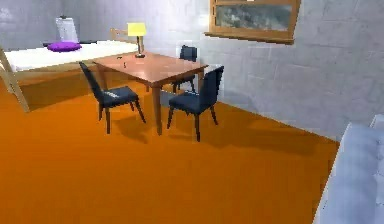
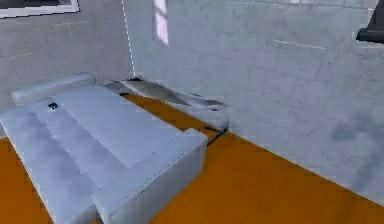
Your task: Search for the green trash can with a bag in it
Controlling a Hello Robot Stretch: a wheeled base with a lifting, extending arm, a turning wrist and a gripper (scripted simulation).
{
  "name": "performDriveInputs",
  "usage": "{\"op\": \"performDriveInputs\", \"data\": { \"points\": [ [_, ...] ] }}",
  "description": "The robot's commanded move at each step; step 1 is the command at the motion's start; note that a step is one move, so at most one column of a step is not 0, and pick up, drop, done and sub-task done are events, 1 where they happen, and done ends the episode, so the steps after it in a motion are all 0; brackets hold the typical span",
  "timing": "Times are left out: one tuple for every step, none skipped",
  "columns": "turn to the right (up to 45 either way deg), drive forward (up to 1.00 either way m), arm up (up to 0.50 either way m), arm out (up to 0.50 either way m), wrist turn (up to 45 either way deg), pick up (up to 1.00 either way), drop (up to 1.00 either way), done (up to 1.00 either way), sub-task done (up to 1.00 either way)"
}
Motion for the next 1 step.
{"op": "performDriveInputs", "data": {
  "points": [
    [-42.0, 0.00, 0.00, 0.00, 0.0, 0.00, 0.00, 0.00, 0.00]
  ]
}}
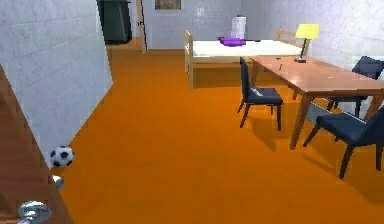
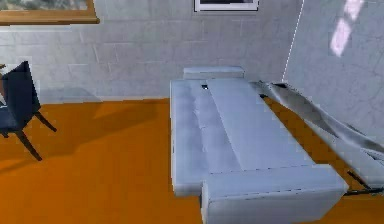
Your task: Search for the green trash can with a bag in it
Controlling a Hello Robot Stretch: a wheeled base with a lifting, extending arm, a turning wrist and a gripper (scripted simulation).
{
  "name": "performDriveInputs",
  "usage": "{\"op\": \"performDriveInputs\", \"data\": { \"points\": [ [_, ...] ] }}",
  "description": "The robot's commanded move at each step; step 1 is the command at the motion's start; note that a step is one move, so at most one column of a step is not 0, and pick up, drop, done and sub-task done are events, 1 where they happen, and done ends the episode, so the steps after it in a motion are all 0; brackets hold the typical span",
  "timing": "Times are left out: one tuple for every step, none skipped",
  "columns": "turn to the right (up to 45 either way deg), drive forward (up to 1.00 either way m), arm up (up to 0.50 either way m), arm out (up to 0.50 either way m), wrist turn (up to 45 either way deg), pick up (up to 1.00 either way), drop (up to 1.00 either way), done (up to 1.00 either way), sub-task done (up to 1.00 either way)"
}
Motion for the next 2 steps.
{"op": "performDriveInputs", "data": {
  "points": [
    [0.0, 0.60, 0.00, 0.00, 0.0, 0.00, 0.00, 0.00, 0.00],
    [-18.0, 0.00, 0.00, 0.00, 0.0, 0.00, 0.00, 0.00, 0.00]
  ]
}}
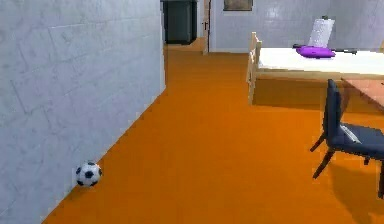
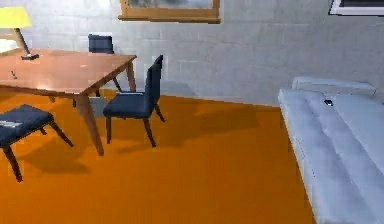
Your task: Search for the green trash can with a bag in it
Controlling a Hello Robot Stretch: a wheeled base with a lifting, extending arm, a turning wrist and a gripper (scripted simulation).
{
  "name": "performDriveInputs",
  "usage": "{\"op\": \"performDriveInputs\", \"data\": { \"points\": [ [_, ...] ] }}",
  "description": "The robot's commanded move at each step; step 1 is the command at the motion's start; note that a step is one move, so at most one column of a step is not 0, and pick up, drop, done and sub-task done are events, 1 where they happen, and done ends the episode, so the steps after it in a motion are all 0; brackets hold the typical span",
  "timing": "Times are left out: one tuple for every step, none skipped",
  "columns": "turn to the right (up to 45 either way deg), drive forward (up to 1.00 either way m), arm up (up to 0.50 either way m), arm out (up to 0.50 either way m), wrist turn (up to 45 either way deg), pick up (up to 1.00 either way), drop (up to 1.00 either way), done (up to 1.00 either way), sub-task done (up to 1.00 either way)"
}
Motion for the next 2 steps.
{"op": "performDriveInputs", "data": {
  "points": [
    [0.0, 1.00, 0.00, 0.00, 0.0, 0.00, 0.00, 0.00, 0.00],
    [0.0, 1.00, 0.00, 0.00, 0.0, 0.00, 0.00, 0.00, 0.00]
  ]
}}
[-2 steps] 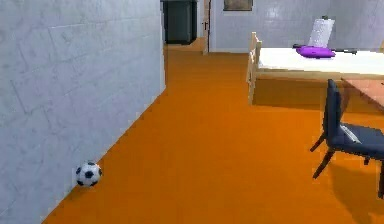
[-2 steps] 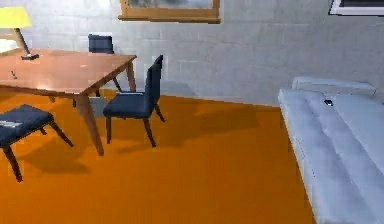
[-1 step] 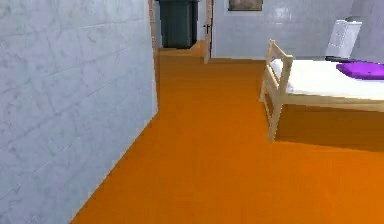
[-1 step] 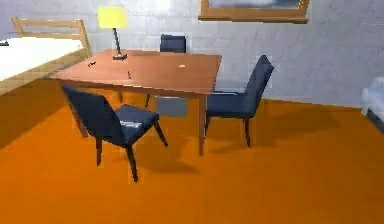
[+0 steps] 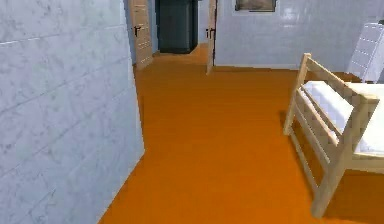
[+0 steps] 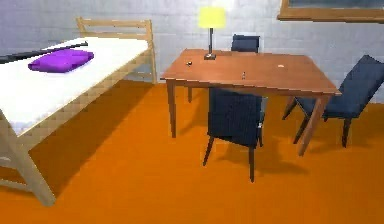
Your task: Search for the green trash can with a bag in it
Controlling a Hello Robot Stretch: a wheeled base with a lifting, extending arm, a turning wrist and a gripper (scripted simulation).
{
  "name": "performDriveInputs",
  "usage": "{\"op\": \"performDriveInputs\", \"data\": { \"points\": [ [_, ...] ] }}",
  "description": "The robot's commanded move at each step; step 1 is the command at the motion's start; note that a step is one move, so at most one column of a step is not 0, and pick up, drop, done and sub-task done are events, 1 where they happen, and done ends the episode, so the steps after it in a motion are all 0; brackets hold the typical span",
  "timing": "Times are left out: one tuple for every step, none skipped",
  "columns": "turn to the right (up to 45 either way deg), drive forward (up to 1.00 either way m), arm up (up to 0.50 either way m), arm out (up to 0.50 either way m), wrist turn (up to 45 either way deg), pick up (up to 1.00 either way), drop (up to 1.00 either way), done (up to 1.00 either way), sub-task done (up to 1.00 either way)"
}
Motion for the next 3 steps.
{"op": "performDriveInputs", "data": {
  "points": [
    [0.0, 1.00, 0.00, 0.00, 0.0, 0.00, 0.00, 0.00, 0.00],
    [0.0, 0.90, 0.00, 0.00, 0.0, 0.00, 0.00, 0.00, 0.00],
    [0.0, 1.00, 0.00, 0.00, 0.0, 0.00, 0.00, 0.00, 0.00]
  ]
}}
